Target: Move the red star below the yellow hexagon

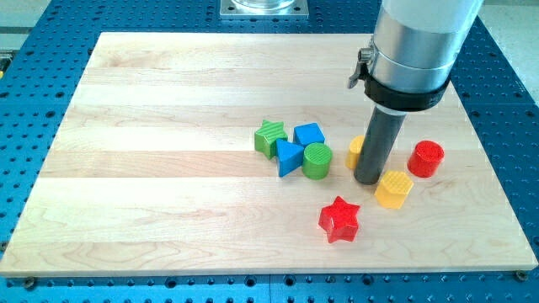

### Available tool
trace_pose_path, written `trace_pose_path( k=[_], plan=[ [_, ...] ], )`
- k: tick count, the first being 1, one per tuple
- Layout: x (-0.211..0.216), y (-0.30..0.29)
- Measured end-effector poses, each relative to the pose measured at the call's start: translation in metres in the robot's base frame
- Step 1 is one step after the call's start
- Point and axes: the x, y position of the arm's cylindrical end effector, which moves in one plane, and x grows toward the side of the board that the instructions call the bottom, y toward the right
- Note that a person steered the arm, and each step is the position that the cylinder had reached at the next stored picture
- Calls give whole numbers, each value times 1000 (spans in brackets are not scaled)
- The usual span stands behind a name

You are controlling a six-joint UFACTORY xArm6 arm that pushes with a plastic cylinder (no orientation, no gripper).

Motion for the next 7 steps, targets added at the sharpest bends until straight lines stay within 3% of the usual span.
trace_pose_path(
  k=[1, 3, 5, 6, 7],
  plan=[
    [16, -17],
    [24, 32],
    [33, -87],
    [65, -99],
    [67, -41]
  ],
)
